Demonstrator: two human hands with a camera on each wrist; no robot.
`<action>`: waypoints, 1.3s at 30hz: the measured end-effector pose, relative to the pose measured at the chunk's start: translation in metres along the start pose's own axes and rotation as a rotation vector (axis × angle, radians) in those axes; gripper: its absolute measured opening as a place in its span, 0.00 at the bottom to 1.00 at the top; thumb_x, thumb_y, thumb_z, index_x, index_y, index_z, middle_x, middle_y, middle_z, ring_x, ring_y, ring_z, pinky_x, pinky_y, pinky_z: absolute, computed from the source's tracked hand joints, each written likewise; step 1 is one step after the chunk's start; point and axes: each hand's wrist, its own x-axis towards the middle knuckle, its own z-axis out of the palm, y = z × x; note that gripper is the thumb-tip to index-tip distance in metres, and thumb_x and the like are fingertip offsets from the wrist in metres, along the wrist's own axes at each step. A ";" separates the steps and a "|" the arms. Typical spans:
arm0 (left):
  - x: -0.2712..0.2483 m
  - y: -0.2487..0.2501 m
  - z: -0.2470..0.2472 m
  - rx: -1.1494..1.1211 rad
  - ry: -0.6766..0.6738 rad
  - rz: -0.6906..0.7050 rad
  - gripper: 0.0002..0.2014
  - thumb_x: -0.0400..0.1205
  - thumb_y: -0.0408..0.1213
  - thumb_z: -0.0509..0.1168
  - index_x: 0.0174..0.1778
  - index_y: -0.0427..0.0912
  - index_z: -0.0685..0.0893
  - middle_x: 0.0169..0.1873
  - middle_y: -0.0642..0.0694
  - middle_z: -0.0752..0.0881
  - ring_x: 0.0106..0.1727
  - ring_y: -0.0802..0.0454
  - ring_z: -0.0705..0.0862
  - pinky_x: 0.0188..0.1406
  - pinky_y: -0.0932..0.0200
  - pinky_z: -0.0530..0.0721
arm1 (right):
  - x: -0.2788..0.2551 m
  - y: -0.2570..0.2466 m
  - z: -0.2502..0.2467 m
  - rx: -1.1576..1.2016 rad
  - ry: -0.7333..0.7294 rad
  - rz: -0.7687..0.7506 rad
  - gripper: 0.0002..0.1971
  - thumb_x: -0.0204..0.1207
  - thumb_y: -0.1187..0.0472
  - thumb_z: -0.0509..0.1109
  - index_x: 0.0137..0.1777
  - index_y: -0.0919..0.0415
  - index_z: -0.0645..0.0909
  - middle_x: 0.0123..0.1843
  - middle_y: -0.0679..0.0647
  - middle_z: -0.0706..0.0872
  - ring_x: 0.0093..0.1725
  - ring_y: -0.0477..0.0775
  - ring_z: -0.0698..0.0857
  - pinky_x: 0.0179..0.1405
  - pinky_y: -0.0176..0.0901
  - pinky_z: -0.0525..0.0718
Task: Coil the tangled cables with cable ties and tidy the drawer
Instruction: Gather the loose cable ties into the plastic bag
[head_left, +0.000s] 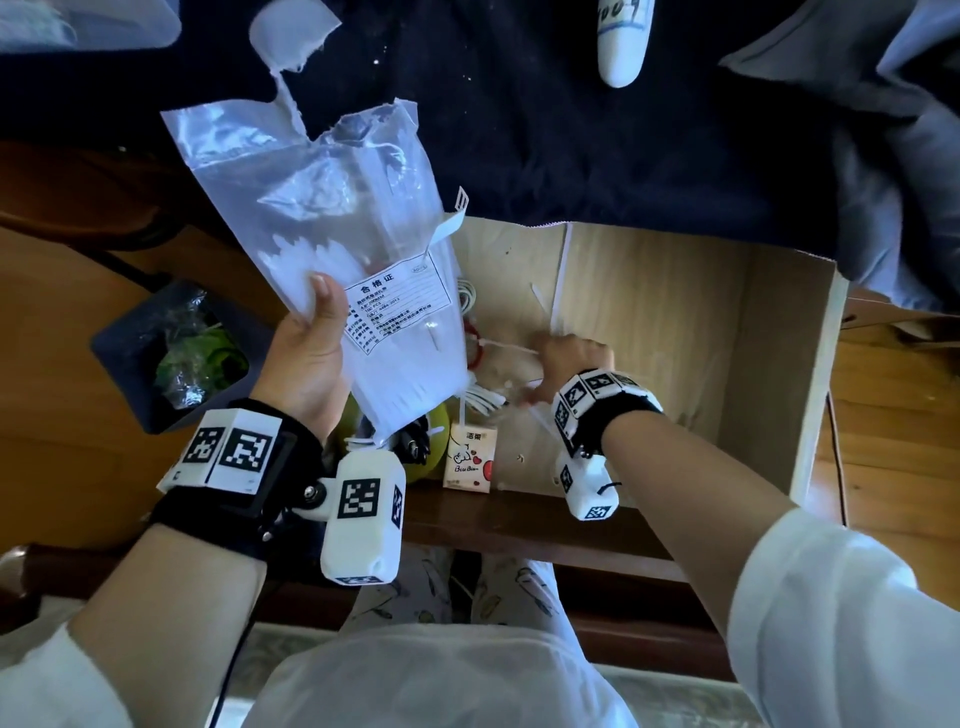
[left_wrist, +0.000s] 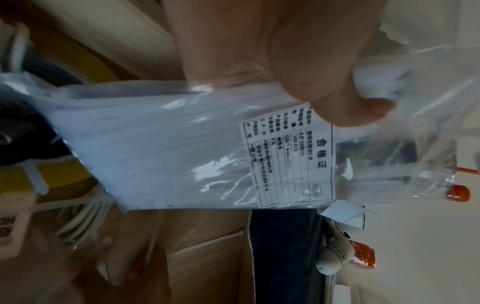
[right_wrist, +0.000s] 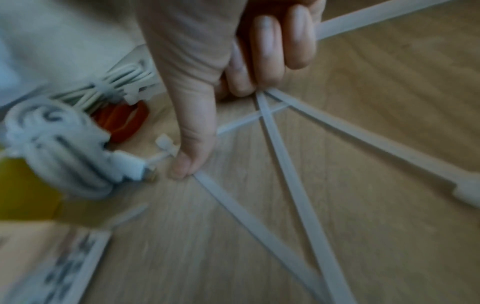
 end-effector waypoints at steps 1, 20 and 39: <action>0.001 -0.001 -0.001 0.008 0.014 0.006 0.62 0.50 0.76 0.70 0.73 0.33 0.72 0.65 0.38 0.83 0.64 0.50 0.84 0.51 0.62 0.86 | -0.001 0.007 -0.003 0.034 -0.009 0.023 0.31 0.63 0.38 0.76 0.63 0.49 0.73 0.53 0.51 0.85 0.56 0.58 0.85 0.47 0.47 0.79; -0.007 -0.003 0.016 0.044 -0.043 0.041 0.57 0.61 0.72 0.63 0.78 0.34 0.65 0.70 0.38 0.78 0.66 0.52 0.82 0.49 0.67 0.85 | -0.021 0.044 0.000 0.098 0.060 0.200 0.17 0.82 0.49 0.59 0.58 0.61 0.79 0.55 0.58 0.84 0.56 0.61 0.85 0.47 0.46 0.78; -0.017 -0.003 0.002 -0.011 -0.007 -0.039 0.50 0.51 0.74 0.71 0.62 0.42 0.81 0.64 0.40 0.84 0.66 0.48 0.83 0.67 0.45 0.79 | -0.012 0.045 0.006 0.083 0.104 0.275 0.16 0.83 0.67 0.53 0.66 0.70 0.74 0.63 0.65 0.77 0.59 0.66 0.83 0.54 0.56 0.81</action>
